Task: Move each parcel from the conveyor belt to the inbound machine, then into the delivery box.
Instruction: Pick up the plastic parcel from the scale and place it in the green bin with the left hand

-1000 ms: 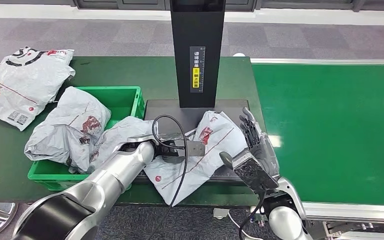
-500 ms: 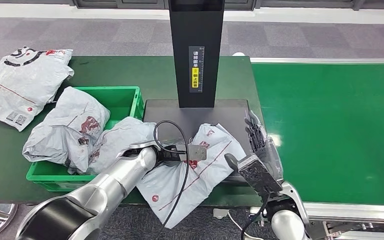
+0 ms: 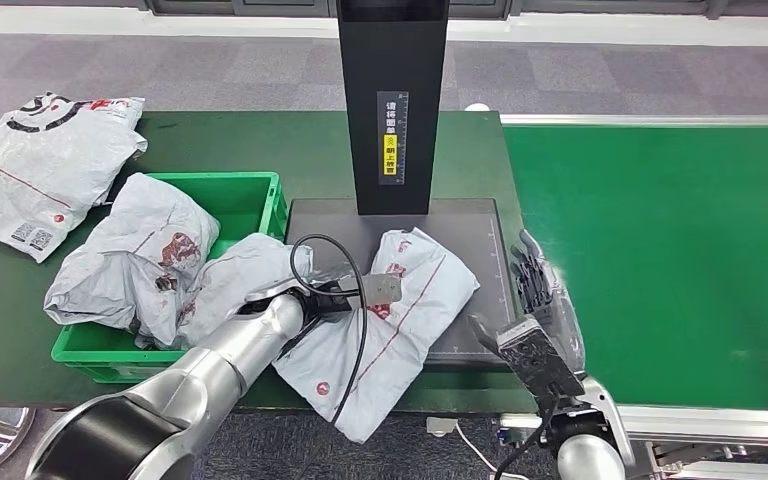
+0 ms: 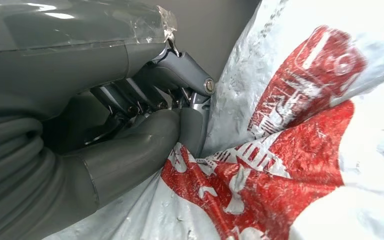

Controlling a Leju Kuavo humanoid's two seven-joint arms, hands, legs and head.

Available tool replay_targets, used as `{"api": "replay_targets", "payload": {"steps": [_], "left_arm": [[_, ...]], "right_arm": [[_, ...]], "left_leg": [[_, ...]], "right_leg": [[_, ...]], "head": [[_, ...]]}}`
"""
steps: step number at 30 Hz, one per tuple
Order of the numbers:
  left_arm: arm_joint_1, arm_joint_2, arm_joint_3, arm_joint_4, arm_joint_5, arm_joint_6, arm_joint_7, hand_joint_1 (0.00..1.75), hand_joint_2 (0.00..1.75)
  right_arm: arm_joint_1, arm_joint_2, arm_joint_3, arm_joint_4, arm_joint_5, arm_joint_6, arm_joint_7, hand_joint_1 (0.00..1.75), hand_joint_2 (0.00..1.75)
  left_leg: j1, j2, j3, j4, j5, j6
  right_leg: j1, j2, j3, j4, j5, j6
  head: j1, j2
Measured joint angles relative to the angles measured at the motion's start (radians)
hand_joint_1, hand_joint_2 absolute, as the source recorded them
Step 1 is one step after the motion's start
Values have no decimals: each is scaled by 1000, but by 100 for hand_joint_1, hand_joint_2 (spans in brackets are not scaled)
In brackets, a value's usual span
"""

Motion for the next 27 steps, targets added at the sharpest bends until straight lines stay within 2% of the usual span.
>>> {"api": "replay_targets", "payload": {"steps": [6,12,18,23,27], "left_arm": [[-1,11,18,-19,22,60,-20,175,175],[-20,24,29,-117,63,188,-84,175,175],[-12,44,29,-330,105,210,-71,175,175],[48,87,29,-625,115,234,-2,175,175],[82,119,29,-800,89,265,30,175,175]], "right_arm": [[15,7,-16,-13,2,5,-1,0,175],[38,22,-43,-35,11,7,-4,0,175],[64,33,-70,-59,21,11,-6,0,175],[108,48,-102,-91,29,13,-8,0,175],[129,59,-119,-113,36,13,-9,0,175]], "left_leg": [[0,0,-2,0,0,0],[0,0,-4,0,0,0],[0,0,-7,0,0,0],[0,0,-8,0,0,0],[0,0,-9,0,0,-1]], "right_leg": [[0,0,-3,0,0,0],[0,0,-4,0,0,0],[0,0,-6,0,0,0],[0,0,-8,0,0,0],[1,0,-9,0,0,0]], "head": [[0,0],[0,0],[0,0],[0,0],[0,0]]}}
